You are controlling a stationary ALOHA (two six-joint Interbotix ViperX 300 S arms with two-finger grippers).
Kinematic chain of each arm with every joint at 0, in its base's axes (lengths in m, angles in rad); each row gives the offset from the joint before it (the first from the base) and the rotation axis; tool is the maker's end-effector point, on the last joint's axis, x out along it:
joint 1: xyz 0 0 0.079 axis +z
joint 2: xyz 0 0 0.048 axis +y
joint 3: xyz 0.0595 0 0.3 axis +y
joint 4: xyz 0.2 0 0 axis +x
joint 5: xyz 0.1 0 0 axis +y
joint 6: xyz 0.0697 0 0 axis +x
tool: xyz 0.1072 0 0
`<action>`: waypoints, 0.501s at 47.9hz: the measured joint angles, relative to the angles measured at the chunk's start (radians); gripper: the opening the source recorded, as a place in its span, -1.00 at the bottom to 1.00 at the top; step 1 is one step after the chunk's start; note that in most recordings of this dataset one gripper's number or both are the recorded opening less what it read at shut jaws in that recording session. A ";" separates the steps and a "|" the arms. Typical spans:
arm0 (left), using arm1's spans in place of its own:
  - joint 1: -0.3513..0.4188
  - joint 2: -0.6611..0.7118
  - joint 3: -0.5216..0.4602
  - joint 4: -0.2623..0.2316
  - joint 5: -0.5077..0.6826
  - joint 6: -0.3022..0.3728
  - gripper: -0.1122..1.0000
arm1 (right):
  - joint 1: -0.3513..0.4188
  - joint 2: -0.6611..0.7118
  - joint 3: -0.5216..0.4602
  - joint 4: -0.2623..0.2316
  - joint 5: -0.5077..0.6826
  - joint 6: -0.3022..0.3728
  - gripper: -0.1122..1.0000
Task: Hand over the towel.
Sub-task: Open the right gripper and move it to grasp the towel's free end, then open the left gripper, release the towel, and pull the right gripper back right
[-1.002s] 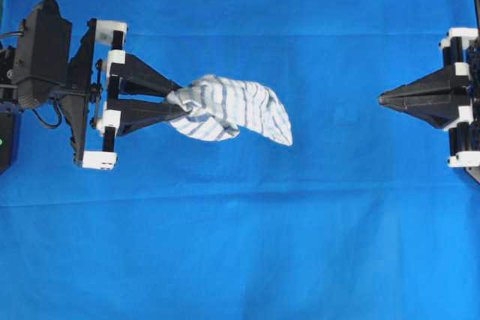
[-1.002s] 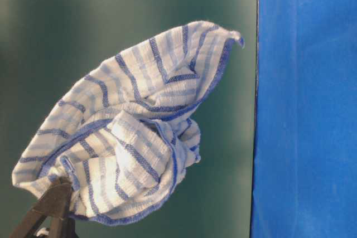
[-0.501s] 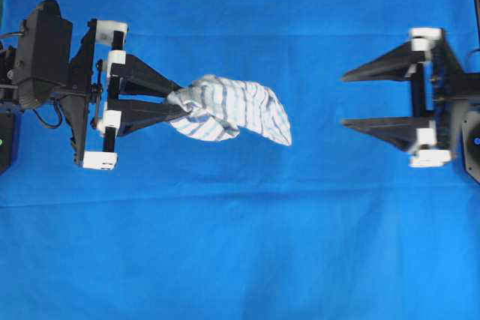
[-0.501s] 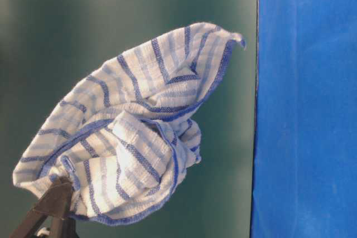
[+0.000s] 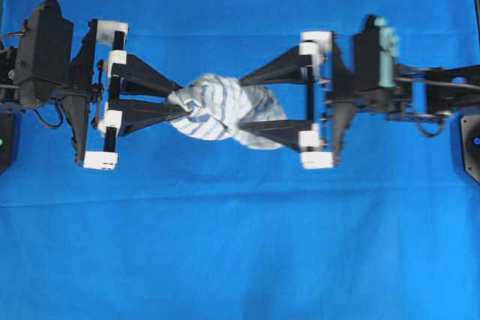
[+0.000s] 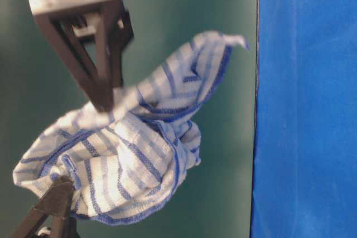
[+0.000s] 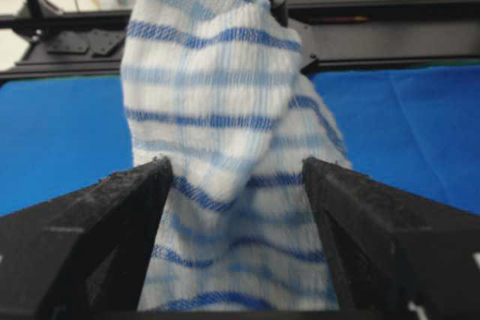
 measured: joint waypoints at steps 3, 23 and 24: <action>0.000 0.000 0.000 0.000 0.002 0.000 -0.56 | -0.002 0.038 -0.041 0.000 0.011 0.000 0.50; -0.015 0.000 0.000 -0.002 0.000 0.005 -0.56 | -0.011 0.149 -0.158 -0.002 0.072 -0.002 0.48; -0.015 0.000 0.000 0.000 0.002 0.005 -0.56 | -0.011 0.149 -0.158 -0.002 0.072 -0.002 0.46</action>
